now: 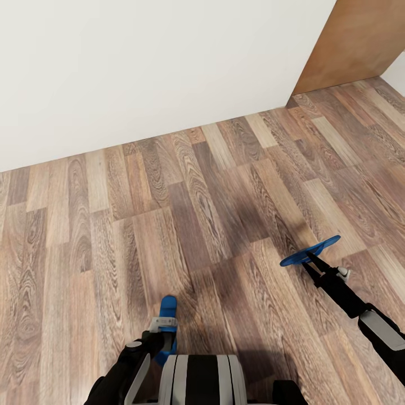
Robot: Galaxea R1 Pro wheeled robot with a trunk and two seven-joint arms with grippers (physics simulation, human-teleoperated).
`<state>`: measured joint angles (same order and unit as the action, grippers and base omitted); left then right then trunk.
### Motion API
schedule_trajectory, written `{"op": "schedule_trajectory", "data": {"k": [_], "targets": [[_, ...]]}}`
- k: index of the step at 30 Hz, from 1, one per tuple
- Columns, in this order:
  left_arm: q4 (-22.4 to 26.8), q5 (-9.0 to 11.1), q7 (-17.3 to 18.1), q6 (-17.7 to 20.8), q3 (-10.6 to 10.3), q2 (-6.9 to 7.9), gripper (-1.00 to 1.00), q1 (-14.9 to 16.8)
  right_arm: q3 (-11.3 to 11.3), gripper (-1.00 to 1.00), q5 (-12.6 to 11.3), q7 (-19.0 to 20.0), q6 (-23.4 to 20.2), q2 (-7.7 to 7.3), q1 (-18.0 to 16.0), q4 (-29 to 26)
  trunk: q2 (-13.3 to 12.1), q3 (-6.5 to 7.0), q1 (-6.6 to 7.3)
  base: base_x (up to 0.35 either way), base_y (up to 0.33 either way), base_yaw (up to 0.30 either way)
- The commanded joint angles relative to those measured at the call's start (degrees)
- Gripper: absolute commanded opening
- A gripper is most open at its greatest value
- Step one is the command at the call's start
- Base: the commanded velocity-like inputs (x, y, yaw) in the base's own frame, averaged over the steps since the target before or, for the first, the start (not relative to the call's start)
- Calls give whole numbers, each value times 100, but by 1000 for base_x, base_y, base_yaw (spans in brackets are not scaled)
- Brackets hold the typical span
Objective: In the bedroom, move the book from the bed onto either nightstand, and place the two sandals side by side next to the bed.
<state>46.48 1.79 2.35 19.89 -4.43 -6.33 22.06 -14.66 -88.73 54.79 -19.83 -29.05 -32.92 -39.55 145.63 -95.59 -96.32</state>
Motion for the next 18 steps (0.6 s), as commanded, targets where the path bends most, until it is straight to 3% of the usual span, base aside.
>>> {"op": "schedule_trajectory", "data": {"k": [1, 18], "targets": [[10, -2, 7, 32, 4, 0, -100, 0, -28, -100, -57, 14, -41, -7, -4, 5, 0, 20, 3, 0, 0, 0], [11, -3, 2, 41, 4, 0, -100, 0, -28, -100, -57, 14, -44, -8, -4, 7, -23, 396, 47, 0, 0, 0]]}}
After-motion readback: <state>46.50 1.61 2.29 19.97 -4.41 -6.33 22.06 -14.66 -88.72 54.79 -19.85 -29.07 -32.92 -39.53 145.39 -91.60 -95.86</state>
